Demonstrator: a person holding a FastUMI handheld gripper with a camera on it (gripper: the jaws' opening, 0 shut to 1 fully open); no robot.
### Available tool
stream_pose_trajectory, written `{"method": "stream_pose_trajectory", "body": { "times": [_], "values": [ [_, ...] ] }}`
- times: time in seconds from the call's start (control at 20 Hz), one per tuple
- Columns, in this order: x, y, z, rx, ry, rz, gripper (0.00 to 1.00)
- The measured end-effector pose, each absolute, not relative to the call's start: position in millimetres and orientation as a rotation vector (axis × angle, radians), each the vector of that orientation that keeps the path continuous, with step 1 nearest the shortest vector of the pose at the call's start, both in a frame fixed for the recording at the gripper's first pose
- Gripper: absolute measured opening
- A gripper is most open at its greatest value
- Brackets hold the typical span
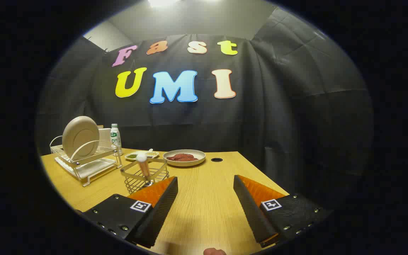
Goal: Take the plate from the dish rack, then take the spoon from the basket and place it into the plate.
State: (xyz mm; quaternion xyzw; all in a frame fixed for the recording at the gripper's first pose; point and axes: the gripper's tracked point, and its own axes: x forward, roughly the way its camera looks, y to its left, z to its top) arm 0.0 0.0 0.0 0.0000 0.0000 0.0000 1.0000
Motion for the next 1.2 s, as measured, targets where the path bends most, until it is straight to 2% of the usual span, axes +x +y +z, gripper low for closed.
{"method": "stream_pose_trajectory", "body": {
  "times": [0.2,0.4,0.75,1.2],
  "values": [
    [38.4,-8.2,6.8,0.02,-0.018,-0.028,0.97],
    [44.8,-18.8,25.6,0.016,-0.036,-0.047,0.98],
    [-2.4,-39.0,110.0,0.022,-0.057,-0.136,0.97],
    [-35.5,42.6,211.9,0.036,-0.074,-0.12,0.97]
  ]
}}
